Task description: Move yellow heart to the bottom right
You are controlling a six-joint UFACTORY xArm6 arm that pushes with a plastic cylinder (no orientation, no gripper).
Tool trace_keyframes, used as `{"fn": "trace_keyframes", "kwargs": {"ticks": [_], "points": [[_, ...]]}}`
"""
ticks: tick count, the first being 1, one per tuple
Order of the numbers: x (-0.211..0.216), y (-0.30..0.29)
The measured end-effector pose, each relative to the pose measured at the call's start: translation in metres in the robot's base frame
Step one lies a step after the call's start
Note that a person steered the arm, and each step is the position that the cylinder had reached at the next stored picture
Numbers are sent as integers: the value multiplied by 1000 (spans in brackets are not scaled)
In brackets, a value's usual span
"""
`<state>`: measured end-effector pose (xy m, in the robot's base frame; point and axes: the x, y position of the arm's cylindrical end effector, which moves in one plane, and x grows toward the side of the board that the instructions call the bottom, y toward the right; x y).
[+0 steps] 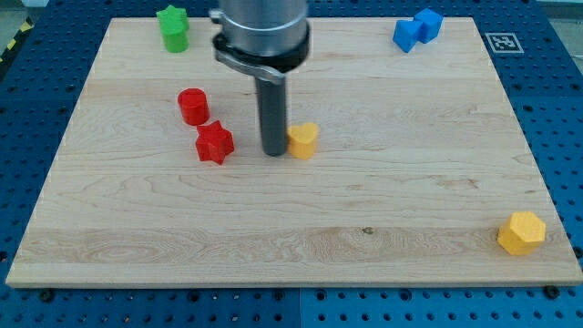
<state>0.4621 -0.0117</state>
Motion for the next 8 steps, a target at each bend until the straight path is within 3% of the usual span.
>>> {"fn": "trace_keyframes", "kwargs": {"ticks": [3, 7, 8], "points": [[-47, 30], [65, 151], [92, 154]]}}
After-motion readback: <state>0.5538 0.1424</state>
